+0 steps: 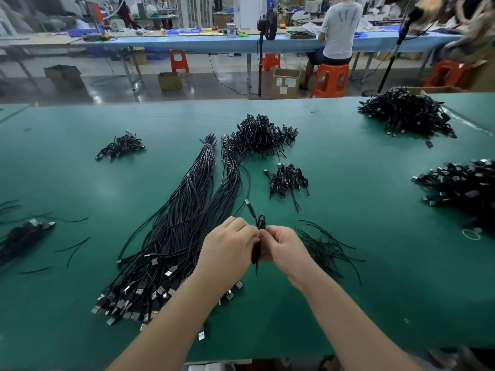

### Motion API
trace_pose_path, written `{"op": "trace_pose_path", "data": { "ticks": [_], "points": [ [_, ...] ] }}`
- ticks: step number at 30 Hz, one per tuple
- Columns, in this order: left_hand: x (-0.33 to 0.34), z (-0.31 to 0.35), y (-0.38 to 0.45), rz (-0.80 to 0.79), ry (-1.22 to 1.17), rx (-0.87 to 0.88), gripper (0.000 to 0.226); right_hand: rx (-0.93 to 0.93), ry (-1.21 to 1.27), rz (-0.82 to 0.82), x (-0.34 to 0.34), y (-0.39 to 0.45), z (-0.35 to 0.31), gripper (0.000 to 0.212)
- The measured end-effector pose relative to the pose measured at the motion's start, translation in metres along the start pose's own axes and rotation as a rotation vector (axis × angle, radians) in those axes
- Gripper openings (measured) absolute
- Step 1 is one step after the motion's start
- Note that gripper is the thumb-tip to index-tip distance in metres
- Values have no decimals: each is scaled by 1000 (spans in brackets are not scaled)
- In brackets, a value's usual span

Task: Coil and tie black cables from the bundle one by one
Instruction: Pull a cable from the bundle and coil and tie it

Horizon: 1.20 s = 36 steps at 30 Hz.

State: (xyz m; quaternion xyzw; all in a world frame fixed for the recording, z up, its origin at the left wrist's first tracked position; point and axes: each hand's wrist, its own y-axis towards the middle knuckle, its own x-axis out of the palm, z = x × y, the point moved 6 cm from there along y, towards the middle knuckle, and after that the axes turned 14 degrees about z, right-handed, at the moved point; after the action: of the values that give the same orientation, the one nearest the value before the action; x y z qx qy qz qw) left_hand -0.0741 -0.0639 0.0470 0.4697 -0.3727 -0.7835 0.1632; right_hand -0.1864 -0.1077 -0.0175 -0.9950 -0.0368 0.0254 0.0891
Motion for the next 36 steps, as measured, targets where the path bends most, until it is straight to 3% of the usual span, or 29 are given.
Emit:
{"op": "trace_pose_path", "data": {
  "ticks": [5, 11, 16, 20, 23, 27, 30, 32, 34, 36],
  "points": [
    [-1, 0, 2, 67, 22, -225, 7, -153, 67, 181, 2, -6, -5, 22],
    [0, -13, 2, 21, -73, -568, 7, -356, -11, 205, 0, -13, -18, 20],
    [6, -24, 3, -88, -327, -859, 10, -550, -174, 278, -5, -21, -30, 20],
    [23, -24, -12, -263, -878, -1334, 15, -760, -280, 306, -7, -32, -40, 26],
    [31, -20, -21, -288, -1071, -1455, 16, -806, -270, 299, -8, -34, -39, 31],
    [24, -38, -21, -115, -753, -1301, 17, -700, -348, 183, -6, -22, -33, 35],
    [4, -42, -6, 3, -308, -828, 10, -198, -219, 65, -12, 1, -17, 28],
    [-7, -25, 2, 49, -117, -449, 6, 165, -87, -60, -11, 3, -6, 38],
    [-9, -7, 2, 72, -2, -160, 7, 257, -23, -162, -9, 2, -6, 42],
    [-8, -2, 2, 102, 23, -60, 9, 217, 47, -189, -7, 3, -10, 31]
  ]
}}
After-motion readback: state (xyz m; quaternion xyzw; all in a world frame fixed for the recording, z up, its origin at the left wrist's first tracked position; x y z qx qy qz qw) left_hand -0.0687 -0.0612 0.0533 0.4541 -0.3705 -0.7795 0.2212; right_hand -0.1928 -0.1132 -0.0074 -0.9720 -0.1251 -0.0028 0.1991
